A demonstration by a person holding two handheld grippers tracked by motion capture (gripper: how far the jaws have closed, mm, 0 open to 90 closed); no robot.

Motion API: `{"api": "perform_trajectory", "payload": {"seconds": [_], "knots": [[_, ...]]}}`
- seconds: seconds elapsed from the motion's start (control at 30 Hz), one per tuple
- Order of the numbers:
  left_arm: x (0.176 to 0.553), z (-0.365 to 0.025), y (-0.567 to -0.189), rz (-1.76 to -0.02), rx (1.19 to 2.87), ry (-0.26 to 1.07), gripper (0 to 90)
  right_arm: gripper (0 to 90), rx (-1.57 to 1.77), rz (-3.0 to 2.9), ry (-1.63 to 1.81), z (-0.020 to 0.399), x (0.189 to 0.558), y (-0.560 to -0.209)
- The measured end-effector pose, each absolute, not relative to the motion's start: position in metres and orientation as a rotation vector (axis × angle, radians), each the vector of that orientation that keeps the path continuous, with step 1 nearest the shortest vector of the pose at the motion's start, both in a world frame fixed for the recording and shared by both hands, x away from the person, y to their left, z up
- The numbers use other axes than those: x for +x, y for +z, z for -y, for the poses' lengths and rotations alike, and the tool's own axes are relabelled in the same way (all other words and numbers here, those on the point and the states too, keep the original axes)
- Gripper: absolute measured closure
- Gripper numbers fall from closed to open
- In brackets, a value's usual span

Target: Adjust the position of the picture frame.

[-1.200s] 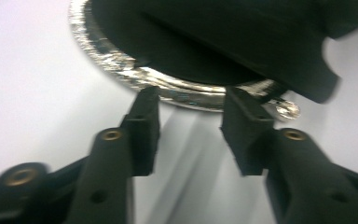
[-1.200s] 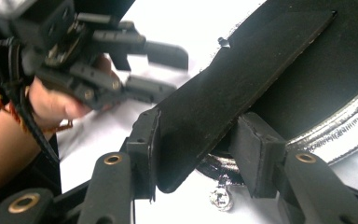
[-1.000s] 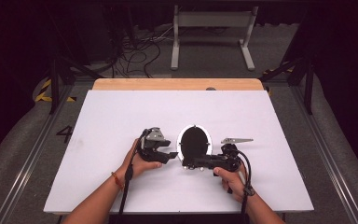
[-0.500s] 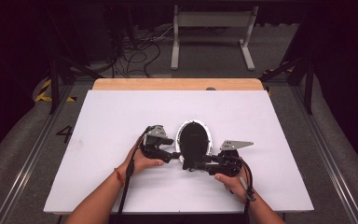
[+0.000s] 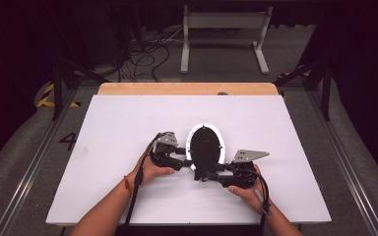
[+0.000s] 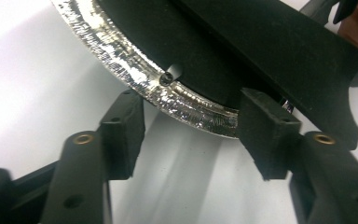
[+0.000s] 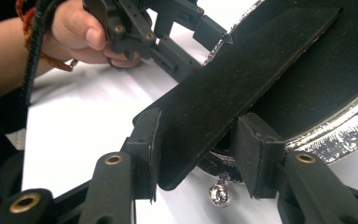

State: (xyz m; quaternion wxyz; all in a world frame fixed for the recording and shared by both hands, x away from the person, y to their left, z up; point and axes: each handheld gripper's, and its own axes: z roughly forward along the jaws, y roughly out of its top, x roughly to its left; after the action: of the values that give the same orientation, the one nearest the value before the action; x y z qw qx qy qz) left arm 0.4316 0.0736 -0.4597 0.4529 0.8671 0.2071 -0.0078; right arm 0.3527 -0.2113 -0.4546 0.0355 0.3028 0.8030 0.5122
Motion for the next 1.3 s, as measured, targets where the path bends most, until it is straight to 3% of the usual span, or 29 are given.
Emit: {"api": "perform_trajectory", "payload": {"seconds": [0.13,0.4,0.63,0.73,0.87,1.13,1.3], "knots": [[0.432,-0.078,-0.458,-0.523,2.125,0.013,54.6,54.6,0.895,-2.461,1.543,0.209,0.352,-0.452],[0.434,-0.082,-0.456,-0.533,2.107,0.041,58.6,56.4,0.85,-2.453,1.528,0.206,0.351,-0.45],[0.436,-0.074,-0.454,-0.551,2.099,0.015,42.1,56.9,0.82,-2.452,1.54,0.206,0.35,-0.45],[0.44,-0.075,-0.454,-0.564,2.066,-0.013,41.9,57.0,0.793,-2.454,1.521,0.204,0.348,-0.449],[0.44,-0.077,-0.451,-0.564,2.045,-0.014,46.3,57.0,0.803,-2.458,1.511,0.206,0.348,-0.45],[0.427,-0.083,-0.43,-0.499,2.002,0.162,61.9,57.3,0.826,-2.441,1.492,0.204,0.351,-0.451],[0.42,-0.086,-0.425,-0.45,1.992,0.197,65.7,64.0,0.839,-2.443,1.47,0.203,0.351,-0.453]]}}
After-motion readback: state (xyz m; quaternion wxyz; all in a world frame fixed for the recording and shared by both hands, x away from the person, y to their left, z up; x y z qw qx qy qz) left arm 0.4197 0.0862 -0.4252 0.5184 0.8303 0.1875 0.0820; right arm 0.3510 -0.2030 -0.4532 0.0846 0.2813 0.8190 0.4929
